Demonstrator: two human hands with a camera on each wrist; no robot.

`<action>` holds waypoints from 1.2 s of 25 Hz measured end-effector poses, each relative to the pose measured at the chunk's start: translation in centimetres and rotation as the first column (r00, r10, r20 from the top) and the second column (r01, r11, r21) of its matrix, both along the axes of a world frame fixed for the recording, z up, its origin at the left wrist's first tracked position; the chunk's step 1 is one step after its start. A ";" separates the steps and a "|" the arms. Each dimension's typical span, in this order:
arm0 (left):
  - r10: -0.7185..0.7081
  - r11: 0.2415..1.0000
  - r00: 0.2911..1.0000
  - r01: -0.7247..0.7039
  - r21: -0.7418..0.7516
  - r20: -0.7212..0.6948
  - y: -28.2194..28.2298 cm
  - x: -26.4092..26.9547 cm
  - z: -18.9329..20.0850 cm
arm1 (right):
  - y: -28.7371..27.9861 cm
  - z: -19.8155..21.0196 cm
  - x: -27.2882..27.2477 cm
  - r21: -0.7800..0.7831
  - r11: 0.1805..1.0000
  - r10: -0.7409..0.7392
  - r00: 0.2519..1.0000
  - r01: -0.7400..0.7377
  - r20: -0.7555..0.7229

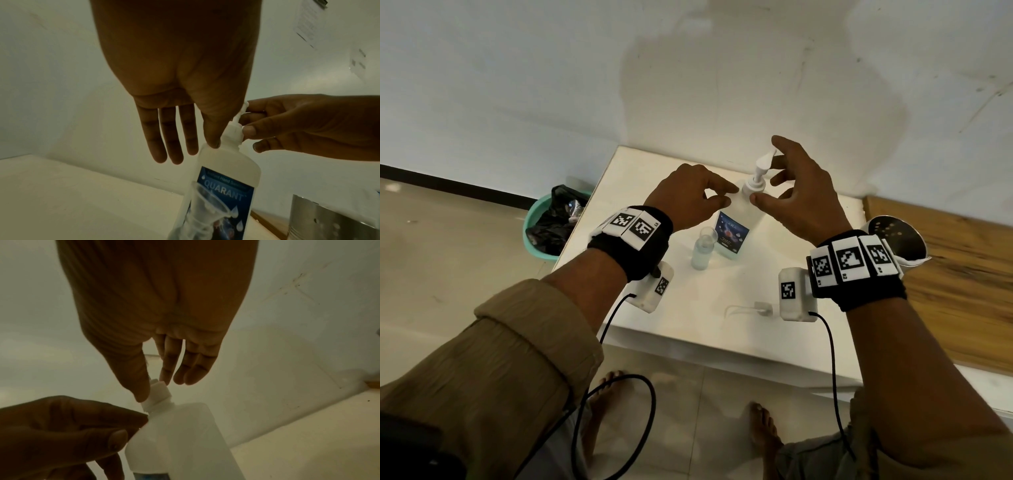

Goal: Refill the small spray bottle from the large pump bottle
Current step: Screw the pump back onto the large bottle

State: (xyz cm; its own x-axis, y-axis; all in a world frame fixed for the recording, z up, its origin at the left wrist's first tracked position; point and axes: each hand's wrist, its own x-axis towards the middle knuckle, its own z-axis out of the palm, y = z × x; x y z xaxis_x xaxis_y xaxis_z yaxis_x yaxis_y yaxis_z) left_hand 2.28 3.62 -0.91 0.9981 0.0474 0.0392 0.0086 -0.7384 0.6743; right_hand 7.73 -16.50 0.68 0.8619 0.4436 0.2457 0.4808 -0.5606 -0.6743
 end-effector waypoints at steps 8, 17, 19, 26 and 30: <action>-0.001 1.000 1.000 0.001 0.001 0.002 0.0 -0.1 -0.1 | 0.2 -1.0 0.3 0.020 0.999 -0.031 0.999 0.030 0.018; 0.001 1.000 1.000 -0.001 0.004 0.004 -0.1 -0.1 -0.1 | 0.3 -0.6 0.2 0.051 0.998 -0.040 0.999 0.038 0.031; 0.002 1.000 1.000 -0.002 -0.010 0.008 -0.1 -0.2 -0.1 | 0.3 -0.8 0.1 0.064 0.996 -0.072 0.997 0.069 0.036; 0.008 1.000 1.000 -0.008 -0.014 0.003 0.0 -0.1 -0.2 | 0.6 -0.5 0.0 0.087 0.995 -0.049 0.999 0.049 -0.001; 0.012 1.000 1.000 -0.012 -0.008 0.001 -0.1 -0.1 -0.2 | 0.7 -0.5 -0.1 0.118 0.992 -0.052 0.998 0.054 -0.026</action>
